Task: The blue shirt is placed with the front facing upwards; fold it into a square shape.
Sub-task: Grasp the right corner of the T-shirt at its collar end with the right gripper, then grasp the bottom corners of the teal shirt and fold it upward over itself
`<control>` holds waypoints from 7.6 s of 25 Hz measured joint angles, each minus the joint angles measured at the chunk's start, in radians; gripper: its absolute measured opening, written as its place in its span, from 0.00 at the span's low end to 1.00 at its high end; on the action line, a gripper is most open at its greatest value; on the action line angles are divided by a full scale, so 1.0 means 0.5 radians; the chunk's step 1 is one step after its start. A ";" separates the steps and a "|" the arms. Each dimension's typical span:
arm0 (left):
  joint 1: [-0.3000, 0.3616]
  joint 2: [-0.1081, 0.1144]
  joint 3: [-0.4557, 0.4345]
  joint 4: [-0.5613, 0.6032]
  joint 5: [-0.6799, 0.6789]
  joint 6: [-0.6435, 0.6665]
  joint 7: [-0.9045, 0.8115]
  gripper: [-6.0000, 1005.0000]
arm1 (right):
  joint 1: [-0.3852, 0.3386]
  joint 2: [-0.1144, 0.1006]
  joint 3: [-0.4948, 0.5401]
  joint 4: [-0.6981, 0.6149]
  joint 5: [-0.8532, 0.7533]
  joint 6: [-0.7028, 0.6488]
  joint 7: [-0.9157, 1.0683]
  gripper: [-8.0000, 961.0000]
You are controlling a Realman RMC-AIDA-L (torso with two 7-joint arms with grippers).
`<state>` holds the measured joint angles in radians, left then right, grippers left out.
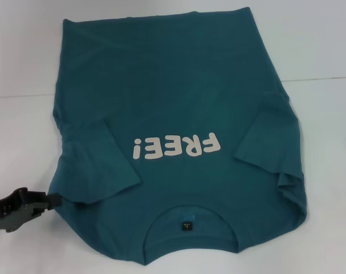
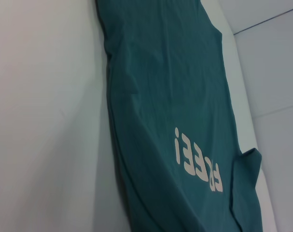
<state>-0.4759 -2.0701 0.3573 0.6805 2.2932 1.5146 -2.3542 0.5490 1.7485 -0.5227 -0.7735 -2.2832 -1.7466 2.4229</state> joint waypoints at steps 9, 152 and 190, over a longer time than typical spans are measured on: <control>-0.013 -0.002 0.000 -0.012 0.000 -0.037 0.001 0.04 | 0.036 0.036 -0.017 0.212 -0.201 0.012 0.054 0.81; 0.049 0.004 -0.038 0.034 -0.025 -0.020 0.024 0.04 | 0.171 0.275 -0.274 0.215 -0.421 0.383 0.298 0.05; 0.167 -0.042 0.106 0.568 0.208 0.891 0.013 0.04 | 0.105 0.339 -0.315 -0.134 -0.610 -0.281 0.222 0.05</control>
<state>-0.3925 -2.0913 0.4104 0.9643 2.3972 1.9603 -2.3475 0.6018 1.9179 -0.6800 -0.8404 -2.5880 -1.8871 2.5337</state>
